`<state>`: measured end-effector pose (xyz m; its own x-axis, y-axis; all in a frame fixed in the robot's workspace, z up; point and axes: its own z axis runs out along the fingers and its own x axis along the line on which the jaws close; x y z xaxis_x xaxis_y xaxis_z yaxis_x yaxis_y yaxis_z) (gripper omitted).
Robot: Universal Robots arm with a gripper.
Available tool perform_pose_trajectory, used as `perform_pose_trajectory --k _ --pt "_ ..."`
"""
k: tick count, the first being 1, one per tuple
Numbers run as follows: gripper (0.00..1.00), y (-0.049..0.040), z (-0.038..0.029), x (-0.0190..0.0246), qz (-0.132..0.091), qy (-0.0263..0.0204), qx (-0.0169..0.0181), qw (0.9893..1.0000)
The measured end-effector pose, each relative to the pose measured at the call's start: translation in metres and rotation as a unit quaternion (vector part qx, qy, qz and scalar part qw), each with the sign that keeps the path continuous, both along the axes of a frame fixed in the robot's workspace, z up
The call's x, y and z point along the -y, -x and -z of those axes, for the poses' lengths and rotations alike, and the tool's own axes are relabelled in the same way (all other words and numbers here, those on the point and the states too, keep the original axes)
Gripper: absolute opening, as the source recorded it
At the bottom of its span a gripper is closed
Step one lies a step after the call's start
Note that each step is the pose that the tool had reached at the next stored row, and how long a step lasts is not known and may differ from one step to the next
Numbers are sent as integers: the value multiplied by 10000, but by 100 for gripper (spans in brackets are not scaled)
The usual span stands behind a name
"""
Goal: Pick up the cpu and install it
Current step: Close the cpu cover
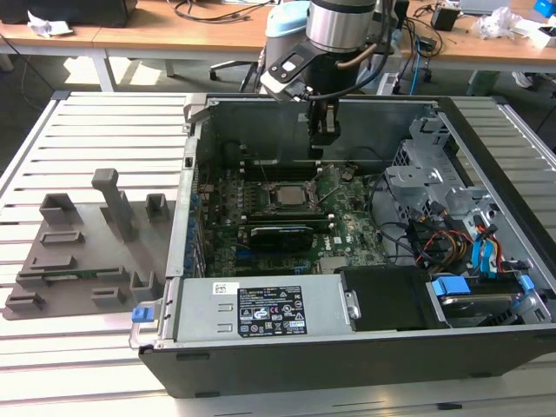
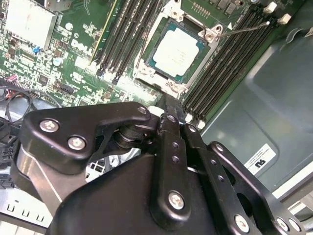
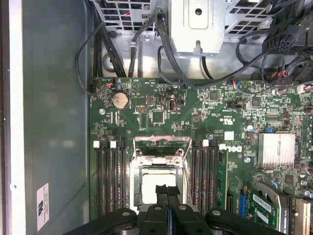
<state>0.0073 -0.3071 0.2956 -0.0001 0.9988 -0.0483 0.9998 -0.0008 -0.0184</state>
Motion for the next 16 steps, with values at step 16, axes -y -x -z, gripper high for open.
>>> perform_pose_trajectory --k 16 --pt "11 -177 27 0 0 39 -3 10000"
